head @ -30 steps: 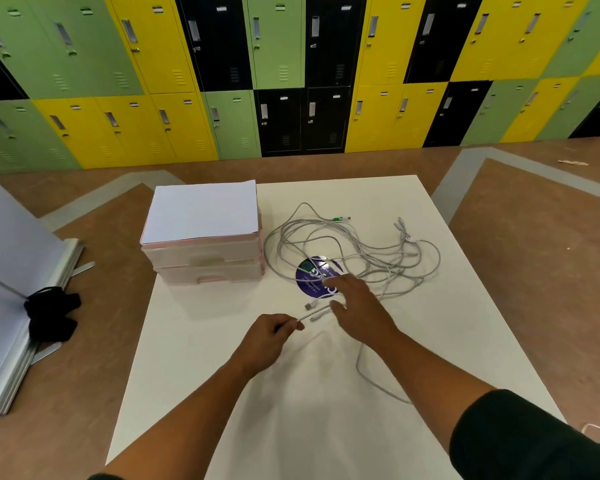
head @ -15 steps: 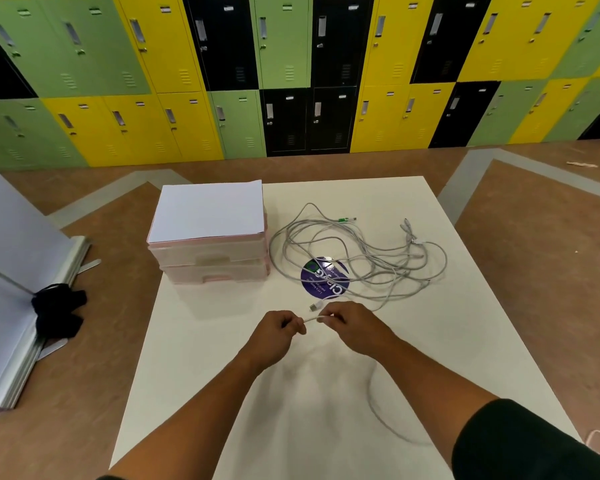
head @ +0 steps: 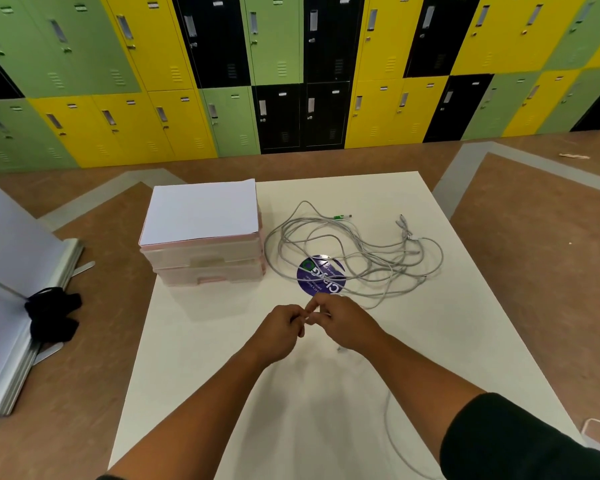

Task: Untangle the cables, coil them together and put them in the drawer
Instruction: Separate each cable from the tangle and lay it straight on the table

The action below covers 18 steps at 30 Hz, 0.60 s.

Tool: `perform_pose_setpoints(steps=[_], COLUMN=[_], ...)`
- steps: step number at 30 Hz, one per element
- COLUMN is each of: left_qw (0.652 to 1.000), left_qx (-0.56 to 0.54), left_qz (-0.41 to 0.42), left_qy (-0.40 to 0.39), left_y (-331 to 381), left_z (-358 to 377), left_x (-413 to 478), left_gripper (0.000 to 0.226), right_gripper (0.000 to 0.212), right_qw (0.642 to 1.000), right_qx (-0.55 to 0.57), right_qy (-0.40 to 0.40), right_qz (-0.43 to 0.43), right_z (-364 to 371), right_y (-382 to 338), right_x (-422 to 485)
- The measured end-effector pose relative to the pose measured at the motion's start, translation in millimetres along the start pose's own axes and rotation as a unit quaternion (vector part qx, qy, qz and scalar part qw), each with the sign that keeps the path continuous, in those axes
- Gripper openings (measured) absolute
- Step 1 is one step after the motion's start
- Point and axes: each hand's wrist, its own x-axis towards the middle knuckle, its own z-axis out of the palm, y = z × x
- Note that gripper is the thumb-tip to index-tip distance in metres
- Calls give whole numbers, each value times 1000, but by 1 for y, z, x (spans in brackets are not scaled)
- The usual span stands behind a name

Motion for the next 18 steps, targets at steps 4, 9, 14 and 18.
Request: perform_pose_setpoints(steps=[4, 9, 14, 18], left_qw=[996, 976, 911, 916], left_qx=[87, 205, 378, 392], left_qz=[19, 51, 112, 52], left_qy=[30, 47, 118, 67], left_y=[-4, -20, -33, -37], left_z=[-4, -17, -19, -15], left_x=[-5, -13, -21, -16], left_gripper=[25, 20, 29, 35], right_gripper=[16, 18, 20, 18], right_qw=[999, 994, 991, 994], right_qx=[-39, -48, -79, -68], right_qy=[-26, -96, -97, -80], right_qz=[3, 24, 39, 16], right_z=[0, -1, -3, 4], right_y=[-1, 5, 5, -7], right_x=[-1, -5, -1, 5])
